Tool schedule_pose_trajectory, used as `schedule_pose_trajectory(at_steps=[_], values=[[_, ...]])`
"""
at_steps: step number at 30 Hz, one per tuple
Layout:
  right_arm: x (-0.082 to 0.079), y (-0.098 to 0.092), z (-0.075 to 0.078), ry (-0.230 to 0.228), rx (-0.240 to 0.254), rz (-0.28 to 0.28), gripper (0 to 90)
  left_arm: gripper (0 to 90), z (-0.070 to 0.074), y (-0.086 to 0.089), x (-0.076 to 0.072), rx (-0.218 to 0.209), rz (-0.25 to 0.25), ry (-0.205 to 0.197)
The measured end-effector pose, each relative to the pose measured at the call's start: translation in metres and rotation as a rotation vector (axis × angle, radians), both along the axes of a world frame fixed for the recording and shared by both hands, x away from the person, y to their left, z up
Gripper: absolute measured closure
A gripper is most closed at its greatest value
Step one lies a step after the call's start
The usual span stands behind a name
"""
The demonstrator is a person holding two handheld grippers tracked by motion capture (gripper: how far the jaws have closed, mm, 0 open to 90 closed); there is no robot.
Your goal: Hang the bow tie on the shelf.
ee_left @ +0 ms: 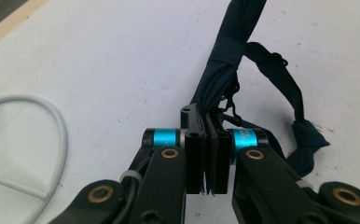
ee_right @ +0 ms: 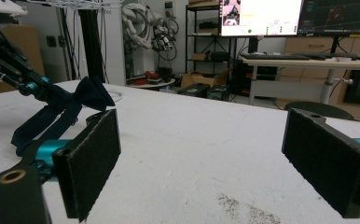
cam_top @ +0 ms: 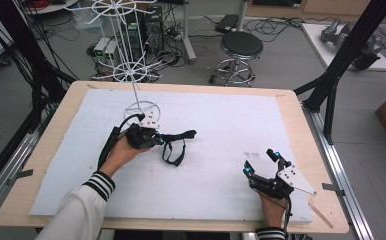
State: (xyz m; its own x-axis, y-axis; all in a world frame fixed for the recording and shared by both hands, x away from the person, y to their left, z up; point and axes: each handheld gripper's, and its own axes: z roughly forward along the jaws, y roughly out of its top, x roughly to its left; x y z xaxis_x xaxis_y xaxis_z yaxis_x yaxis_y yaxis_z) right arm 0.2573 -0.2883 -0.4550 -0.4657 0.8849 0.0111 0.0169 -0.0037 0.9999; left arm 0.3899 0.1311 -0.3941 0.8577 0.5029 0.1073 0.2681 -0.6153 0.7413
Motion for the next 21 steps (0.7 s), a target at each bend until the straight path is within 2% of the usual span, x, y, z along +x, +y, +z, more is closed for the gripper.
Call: schedule_pose_trajectory(at_steps=[7, 17, 21], values=[[0.0, 0.0, 0.0, -0.003, -0.002, -0.001, 10.7, 87.3, 0.007, 0.01, -0.008, -0.086, 0.04, -0.031], [0.0, 0.0, 0.0, -0.003, -0.004, -0.001, 10.7, 87.4, 0.02, 0.021, -0.021, -0.164, 0.063, -0.084], [0.0, 0.0, 0.0, -0.002, -0.004, -0.001, 10.7, 87.4, 0.026, 0.026, -0.026, -0.182, 0.068, -0.11]])
